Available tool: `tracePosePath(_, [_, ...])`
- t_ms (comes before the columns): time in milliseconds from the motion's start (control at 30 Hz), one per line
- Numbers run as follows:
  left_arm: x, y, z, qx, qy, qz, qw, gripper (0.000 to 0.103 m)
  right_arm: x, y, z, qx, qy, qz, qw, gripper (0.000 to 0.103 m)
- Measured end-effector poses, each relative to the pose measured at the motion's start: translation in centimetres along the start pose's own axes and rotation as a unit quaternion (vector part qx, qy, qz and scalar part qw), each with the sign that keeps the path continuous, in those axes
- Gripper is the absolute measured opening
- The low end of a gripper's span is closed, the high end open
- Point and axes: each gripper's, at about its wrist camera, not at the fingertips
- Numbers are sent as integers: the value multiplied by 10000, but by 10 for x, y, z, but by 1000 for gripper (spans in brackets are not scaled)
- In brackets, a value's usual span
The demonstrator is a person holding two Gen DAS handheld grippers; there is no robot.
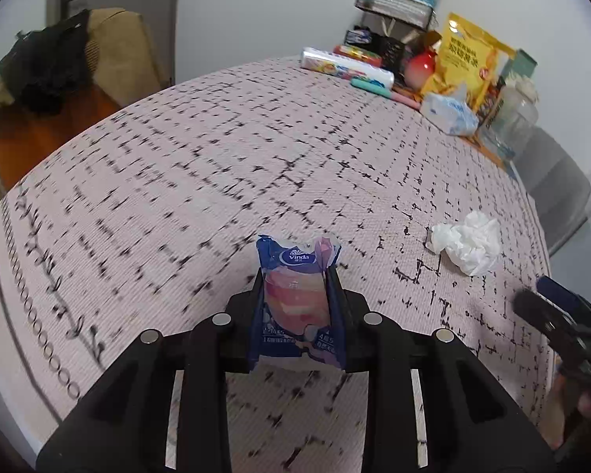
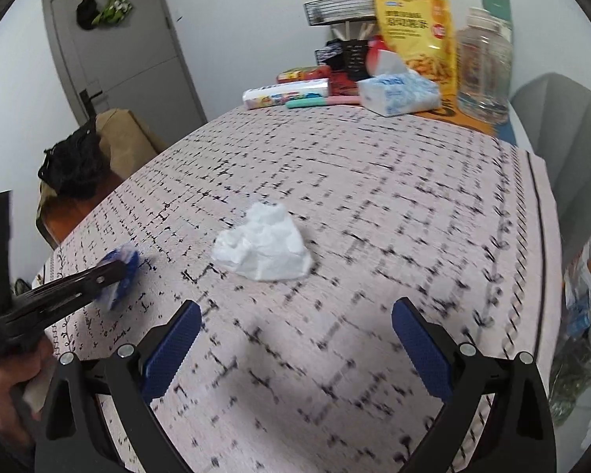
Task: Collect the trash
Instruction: 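Grasp the blue snack wrapper with the left tool while the right tool grasps the crumpled tissue, then carry wrapper and tissue to the white bin and open both tools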
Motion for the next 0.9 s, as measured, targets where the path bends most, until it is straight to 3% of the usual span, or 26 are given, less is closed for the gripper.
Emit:
tracePosePath(533, [15,32,-23,-51,-80,-492,9987,28,-54,26,68,58,409,-473,9980,95])
tracePosePath(633, [16,30,-24,-32,-91,-503,9987,28,-52,28,76,-141,678,-459,9965,71])
tracePosePath(700, [18,29,-25,-14,-92,-514,9986,28,-49,29,77,-272,809,-477,9952,41])
tracePosePath(800, [21,27,-27,5,-95,-542,9985,28,-42,32,71,-296,846,-590,9942,23])
tracePosePath(900, [23,20,-29,53,-119,-527,9985,28,-34,31,55,-414,787,-613,9941,19])
Point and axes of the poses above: each gripper's, at about its wrist camera, not at the fingertips, and z roughly the way its jaws point, y to its left, x to its underside, and after that the axes turned 7 degrees about -z, right-handed
